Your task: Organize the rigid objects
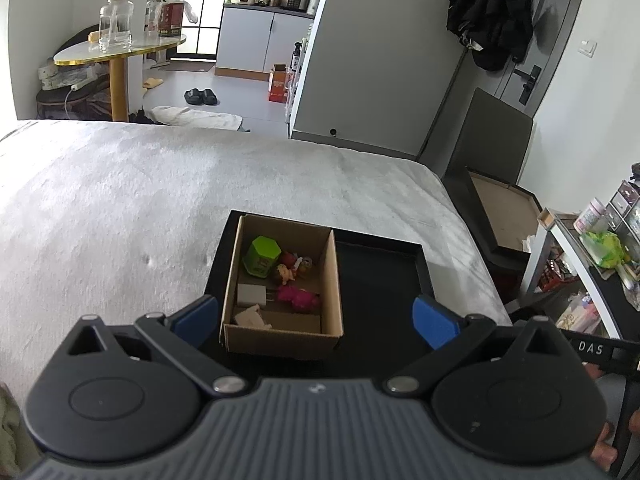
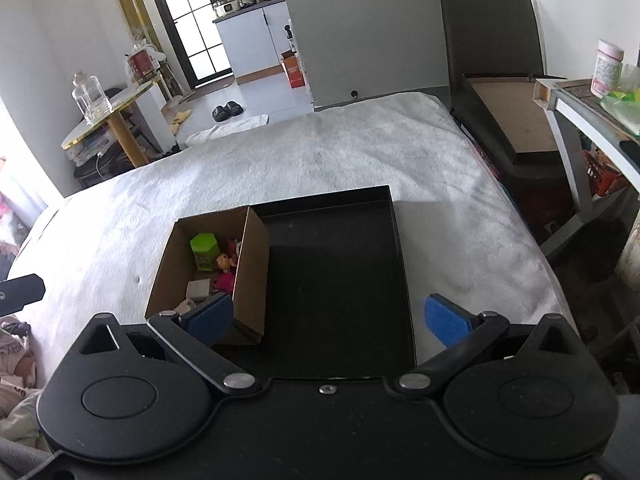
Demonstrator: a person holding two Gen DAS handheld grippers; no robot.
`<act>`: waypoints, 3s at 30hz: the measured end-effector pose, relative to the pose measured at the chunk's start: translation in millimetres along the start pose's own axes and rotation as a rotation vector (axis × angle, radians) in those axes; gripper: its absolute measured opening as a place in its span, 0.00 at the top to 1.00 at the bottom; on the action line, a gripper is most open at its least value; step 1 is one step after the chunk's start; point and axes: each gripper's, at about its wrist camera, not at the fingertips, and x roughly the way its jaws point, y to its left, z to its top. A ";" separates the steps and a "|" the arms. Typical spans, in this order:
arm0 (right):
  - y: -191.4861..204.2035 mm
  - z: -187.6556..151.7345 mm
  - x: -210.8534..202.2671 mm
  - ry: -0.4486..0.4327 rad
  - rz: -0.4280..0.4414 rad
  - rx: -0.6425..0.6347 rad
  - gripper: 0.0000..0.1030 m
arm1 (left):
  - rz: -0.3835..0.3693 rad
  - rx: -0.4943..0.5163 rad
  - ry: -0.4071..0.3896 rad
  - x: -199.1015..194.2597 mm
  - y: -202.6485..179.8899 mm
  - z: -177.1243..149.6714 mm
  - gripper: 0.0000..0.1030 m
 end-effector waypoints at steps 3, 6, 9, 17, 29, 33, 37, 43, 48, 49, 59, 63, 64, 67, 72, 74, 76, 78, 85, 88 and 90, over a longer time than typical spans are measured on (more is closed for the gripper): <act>2.2 -1.6 -9.6 -0.010 0.001 -0.014 0.00 | -0.003 0.000 0.006 -6.8 0.3 -7.9 0.00; 4.6 -4.4 -19.1 -0.028 -0.001 -0.039 0.00 | 0.010 -0.004 0.001 -15.5 0.8 -14.2 0.00; 6.3 -6.8 -22.8 -0.019 0.004 -0.043 0.00 | 0.017 -0.002 -0.001 -23.1 -0.3 -20.5 0.00; 10.1 -22.0 -34.0 0.023 0.039 -0.084 0.00 | 0.022 0.021 -0.020 -42.0 -8.8 -32.1 0.00; 19.5 -34.1 -48.9 0.028 0.065 -0.097 0.00 | 0.010 0.071 -0.021 -53.2 -26.8 -45.9 0.00; 23.4 -34.8 -50.4 0.021 0.076 -0.107 0.00 | 0.007 0.086 -0.026 -55.4 -29.4 -47.6 0.00; 25.5 -35.7 -50.6 0.020 0.074 -0.116 0.00 | 0.011 0.078 -0.030 -55.6 -27.7 -46.9 0.00; 25.9 -34.1 -51.7 0.017 0.067 -0.115 0.00 | 0.020 0.076 -0.031 -56.9 -27.5 -45.9 0.00; 25.4 -30.6 -52.3 0.018 0.082 -0.099 0.00 | 0.021 0.071 -0.033 -56.9 -27.6 -47.2 0.00; 26.1 -30.2 -52.2 0.017 0.077 -0.102 0.00 | 0.021 0.070 -0.033 -57.1 -27.2 -47.4 0.00; 36.3 -30.7 -49.7 0.025 0.090 -0.131 0.00 | 0.023 0.062 -0.031 -56.4 -24.5 -47.8 0.00; 36.3 -29.9 -49.9 0.025 0.090 -0.131 0.00 | 0.020 0.060 -0.028 -55.8 -23.8 -48.1 0.00; 37.1 -29.5 -50.0 0.024 0.088 -0.132 0.00 | 0.019 0.060 -0.028 -55.7 -23.6 -48.1 0.00; 39.5 -28.0 -50.9 0.019 0.086 -0.139 0.00 | 0.018 0.059 -0.028 -55.4 -22.7 -48.4 0.00; 42.3 -27.6 -51.5 0.018 0.082 -0.148 0.00 | 0.016 0.050 -0.024 -54.3 -20.6 -49.9 0.00; 42.6 -27.7 -51.9 0.016 0.079 -0.151 0.00 | 0.014 0.048 -0.024 -54.2 -19.8 -50.1 0.00; 42.9 -27.9 -52.0 0.017 0.078 -0.150 0.00 | 0.015 0.048 -0.026 -54.3 -19.6 -50.3 0.00; 43.3 -27.7 -52.1 0.018 0.078 -0.148 0.00 | 0.013 0.044 -0.031 -54.6 -18.7 -50.5 0.00; 44.4 -27.6 -52.7 0.017 0.075 -0.158 0.00 | 0.016 0.048 -0.028 -52.7 -19.9 -50.2 0.00; 43.7 -28.2 -52.2 0.015 0.073 -0.153 0.00 | 0.003 0.056 -0.025 -52.4 -22.2 -49.9 0.00; 42.3 -28.8 -50.8 0.019 0.067 -0.147 0.00 | -0.003 0.062 -0.027 -52.4 -23.6 -49.5 0.00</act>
